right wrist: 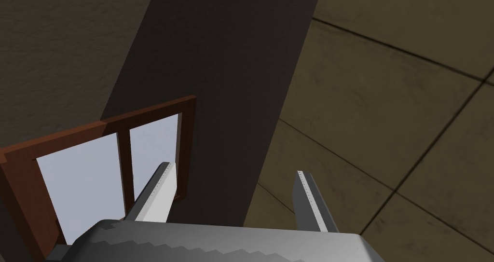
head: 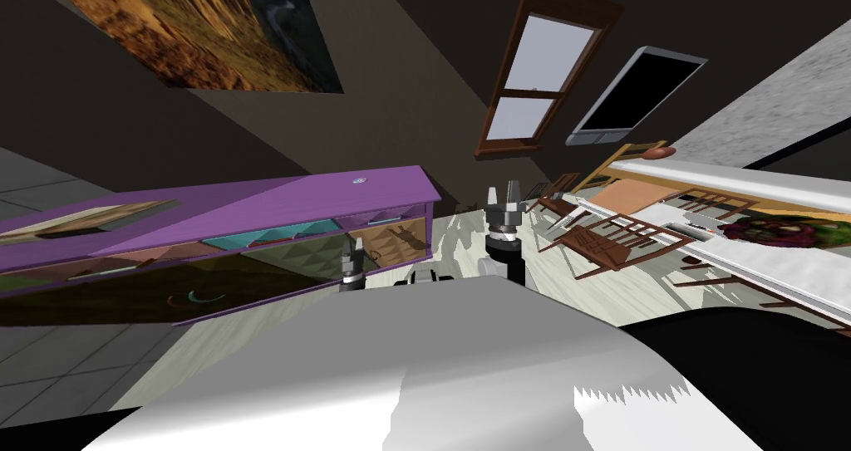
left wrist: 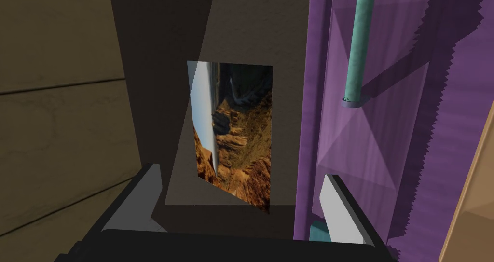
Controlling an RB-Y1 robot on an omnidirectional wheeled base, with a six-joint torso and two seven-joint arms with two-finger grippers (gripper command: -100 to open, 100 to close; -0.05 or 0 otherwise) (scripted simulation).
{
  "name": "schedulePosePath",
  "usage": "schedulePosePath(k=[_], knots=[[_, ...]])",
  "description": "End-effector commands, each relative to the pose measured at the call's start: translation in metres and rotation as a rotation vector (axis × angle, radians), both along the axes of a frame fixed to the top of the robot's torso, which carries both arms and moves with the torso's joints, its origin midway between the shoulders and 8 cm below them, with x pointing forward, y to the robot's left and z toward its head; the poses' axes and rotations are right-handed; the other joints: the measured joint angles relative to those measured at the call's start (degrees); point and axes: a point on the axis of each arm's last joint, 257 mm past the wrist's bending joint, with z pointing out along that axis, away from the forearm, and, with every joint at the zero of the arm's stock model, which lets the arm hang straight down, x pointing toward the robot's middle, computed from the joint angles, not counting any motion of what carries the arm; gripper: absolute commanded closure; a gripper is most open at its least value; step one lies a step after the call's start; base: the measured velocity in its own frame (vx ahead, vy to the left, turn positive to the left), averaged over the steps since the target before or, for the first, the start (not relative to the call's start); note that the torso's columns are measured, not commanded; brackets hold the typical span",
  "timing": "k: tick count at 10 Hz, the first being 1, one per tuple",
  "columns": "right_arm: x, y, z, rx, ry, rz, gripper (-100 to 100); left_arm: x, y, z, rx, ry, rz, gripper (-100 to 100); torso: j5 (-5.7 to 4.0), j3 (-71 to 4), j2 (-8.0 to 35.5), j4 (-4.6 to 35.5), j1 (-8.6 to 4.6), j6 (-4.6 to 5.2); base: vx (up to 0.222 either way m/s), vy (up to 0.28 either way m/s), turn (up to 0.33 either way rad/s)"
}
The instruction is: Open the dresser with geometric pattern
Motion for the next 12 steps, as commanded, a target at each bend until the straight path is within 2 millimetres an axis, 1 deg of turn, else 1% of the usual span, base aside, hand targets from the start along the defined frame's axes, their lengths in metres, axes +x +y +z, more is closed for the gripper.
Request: schedulePosePath(k=[1,3,6,8,9,10,11,12], knots=[[0.0,0.0,0.0,0.0,0.0,0.0,0,-0.006,0.002,-0.018,-0.019,0.016,0.012,-100,0.01,0.0,-0.1,0.0,0.04,0.0,0.118,-0.029,-0.029],[0.0,0.0,0.0,0.0,0.0,0.0,0,-0.011,0.002,-0.031,-0.037,0.026,0.022,-100,-0.01,-0.1,-0.2,0.0,-0.06,0.0,0.143,-0.043,-0.02],[0.0,0.0,0.0,0.0,0.0,0.0,0,-0.017,-0.002,-0.046,-0.071,0.036,0.036,-100,0.04,0.0,-0.1,0.0,0.14,0.0,0.121,0.004,-0.018],[0.0,0.0,0.0,0.0,0.0,0.0,0,-0.021,-0.007,-0.053,-0.1,0.038,0.046,-100,0.0,0.0,0.0,0.0,-0.03,0.0,0.072,-0.013,-0.011],[0.0,0.0,0.0,0.0,0.0,0.0,0,-0.022,-0.013,-0.057,-0.127,0.038,0.053,-100,-0.02,0.0,0.0,0.0,-0.07,0.0,0.067,-0.023,-0.013],[0.0,0.0,0.0,0.0,0.0,0.0,0,-0.021,-0.01,-0.054,-0.112,0.039,0.049,-100,-0.01,0.0,-0.1,0.0,-0.05,0.0,0.03,-0.012,-0.001],[0.0,0.0,0.0,0.0,0.0,0.0,0,-0.012,-0.01,-0.05,-0.114,0.038,0.047,-100,0.0,0.0,0.0,0.0,0.05,-0.01,-0.007,-0.011,0.021],[0.0,0.0,0.0,0.0,0.0,0.0,0,-0.007,-0.009,-0.048,-0.114,0.038,0.046,-100,0.02,0.0,0.0,0.0,0.06,0.0,-0.026,-0.012,0.018]])
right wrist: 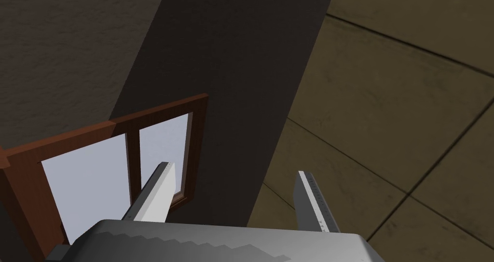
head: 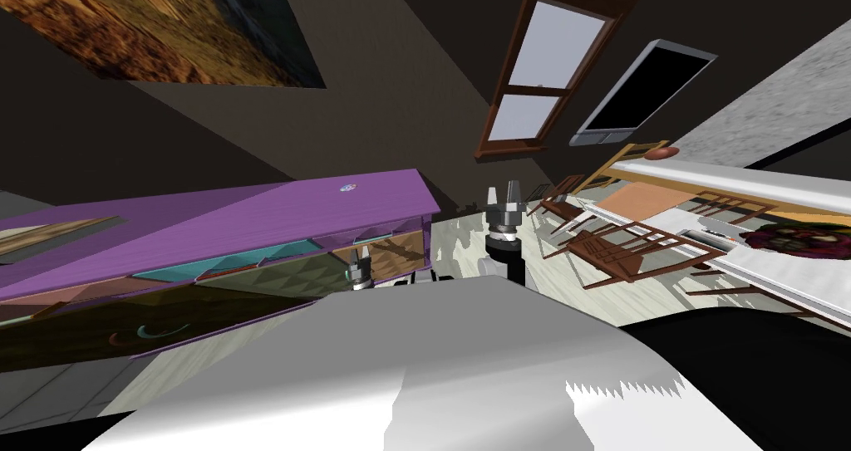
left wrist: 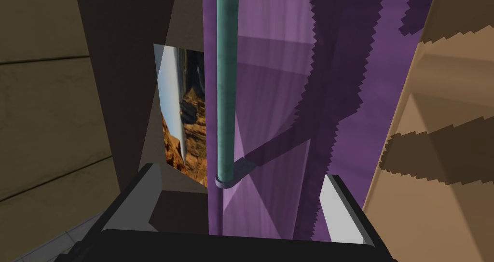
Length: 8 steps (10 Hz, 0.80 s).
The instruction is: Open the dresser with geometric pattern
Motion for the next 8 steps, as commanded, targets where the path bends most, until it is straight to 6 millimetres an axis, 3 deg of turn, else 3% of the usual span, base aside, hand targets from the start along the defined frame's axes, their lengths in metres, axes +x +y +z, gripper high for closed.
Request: schedulePosePath(k=[1,4,5,6,8], knots=[[0.0,0.0,0.0,0.0,0.0,0.0,0,0.019,0.001,0.008,-0.001,0.003,-0.005,-100,0.0,0.0,0.0,0.0,-0.03,0.0,-0.037,-0.009,0.024],[0.0,0.0,0.0,0.0,0.0,0.0,0,0.043,0.003,0.02,0.0,0.003,-0.012,-100,-0.01,-0.1,-0.2,0.0,-0.04,0.0,-0.039,-0.007,0.022],[0.0,0.0,0.0,0.0,0.0,0.0,0,0.038,0.003,0.018,0.0,0.001,-0.01,-100,-0.01,-0.1,-0.2,0.0,-0.02,-0.01,-0.018,-0.001,0.001],[0.0,0.0,0.0,0.0,0.0,0.0,0,0.029,0.002,0.013,0.0,0.003,-0.008,100,-0.02,-0.1,-0.2,0.0,-0.03,-0.01,0.018,0.003,-0.033],[0.0,0.0,0.0,0.0,0.0,0.0,0,0.019,0.001,0.008,-0.001,0.003,-0.005,100,-0.2,0.0,0.0,0.2,-0.2,-0.02,0.036,0.011,-0.015]])
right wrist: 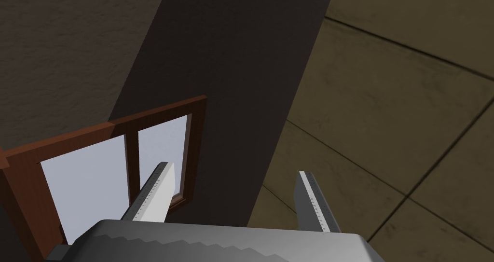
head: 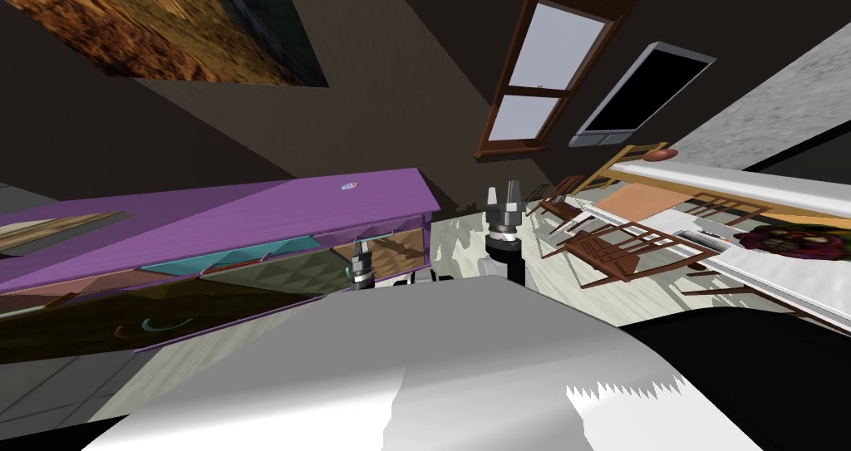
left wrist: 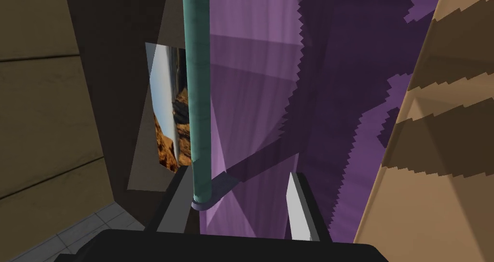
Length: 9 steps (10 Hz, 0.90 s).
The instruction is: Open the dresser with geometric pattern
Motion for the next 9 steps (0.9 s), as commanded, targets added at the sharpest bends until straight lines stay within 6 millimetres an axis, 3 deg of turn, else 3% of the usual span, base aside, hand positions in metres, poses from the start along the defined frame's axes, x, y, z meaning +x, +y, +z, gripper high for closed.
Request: schedulePosePath(k=[1,3,5,9], knots=[[0.0,0.0,0.0,0.0,0.0,0.0,0,-0.019,-0.002,-0.003,0.003,-0.017,0.004,100,0.08,0.0,0.0,-0.1,0.03,0.0,0.038,0.008,-0.021],[0.0,0.0,0.0,0.0,0.0,0.0,0,-0.034,-0.004,-0.009,0.003,-0.017,0.008,100,0.21,0.0,-0.1,-0.2,0.11,0.06,0.028,0.011,-0.019],[0.0,0.0,0.0,0.0,0.0,0.0,0,-0.02,-0.002,-0.002,0.003,-0.021,0.003,100,0.23,-0.1,-0.2,-0.3,0.18,0.05,-0.036,-0.007,0.012],[0.0,0.0,0.0,0.0,0.0,0.0,0,0.004,-0.001,0.011,0.003,-0.016,-0.011,100,0.03,0.2,0.3,0.0,-0.08,-0.03,-0.177,-0.038,0.035]])
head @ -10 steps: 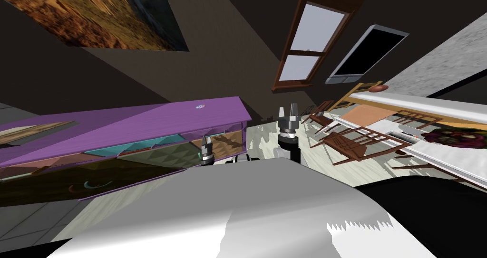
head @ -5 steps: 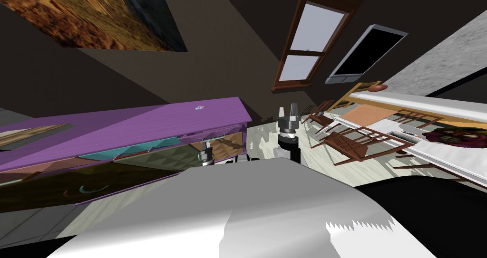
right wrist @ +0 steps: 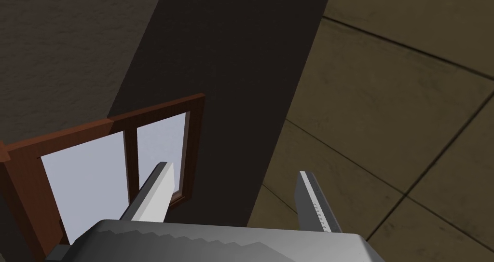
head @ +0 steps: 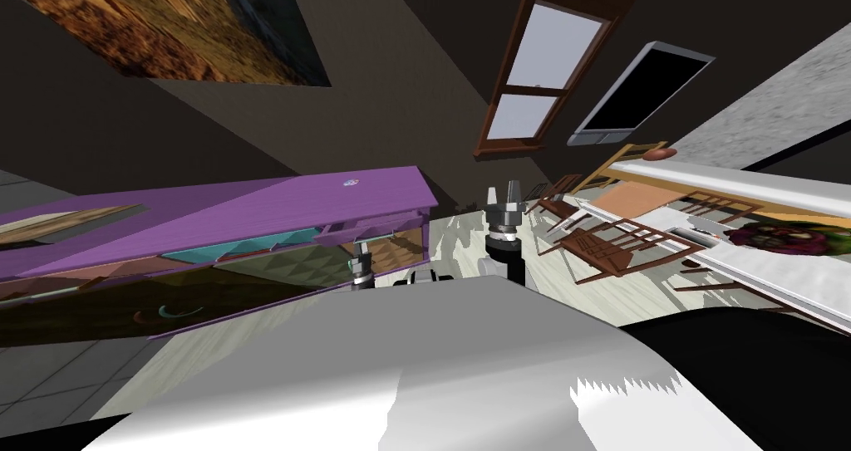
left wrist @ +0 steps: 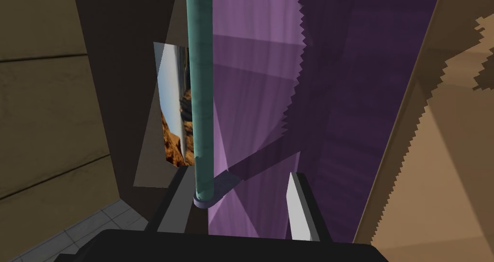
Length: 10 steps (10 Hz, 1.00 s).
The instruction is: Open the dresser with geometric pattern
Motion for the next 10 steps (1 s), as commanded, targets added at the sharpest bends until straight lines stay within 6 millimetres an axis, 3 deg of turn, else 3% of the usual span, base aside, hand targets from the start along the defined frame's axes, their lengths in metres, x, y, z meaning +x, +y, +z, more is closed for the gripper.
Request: schedulePosePath(k=[1,2,3,4,5,10], knots=[[0.0,0.0,0.0,0.0,0.0,0.0,0,0.011,0.002,0.009,0.001,-0.005,-0.007,100,-0.04,0.0,0.0,0.1,0.05,-0.02,-0.145,-0.031,0.009],[0.0,0.0,0.0,0.0,0.0,0.0,0,0.019,0.002,0.014,0.001,-0.004,-0.012,100,-0.14,-0.1,-0.2,0.1,0.04,-0.04,-0.124,-0.045,0.03],[0.0,0.0,0.0,0.0,0.0,0.0,0,0.013,0.001,0.002,-0.003,0.021,-0.009,100,-0.22,-0.2,-0.1,0.2,-0.06,-0.03,-0.056,-0.02,0.009],[0.0,0.0,0.0,0.0,0.0,0.0,0,0.029,0.003,0.01,-0.006,0.027,-0.014,-100,-0.13,-0.2,-0.3,0.1,-0.02,0.02,-0.048,-0.013,0.038],[0.0,0.0,0.0,0.0,0.0,0.0,0,0.029,0.004,0.009,-0.006,0.031,-0.014,-100,0.01,-0.2,-0.4,-0.1,0.08,0.05,-0.06,-0.018,0.017],[0.0,0.0,0.0,0.0,0.0,0.0,0,0.068,0.007,0.035,-0.011,0.031,-0.026,-100,-0.06,-0.1,-0.1,0.1,0.17,-0.1,-0.065,-0.014,0.016]])
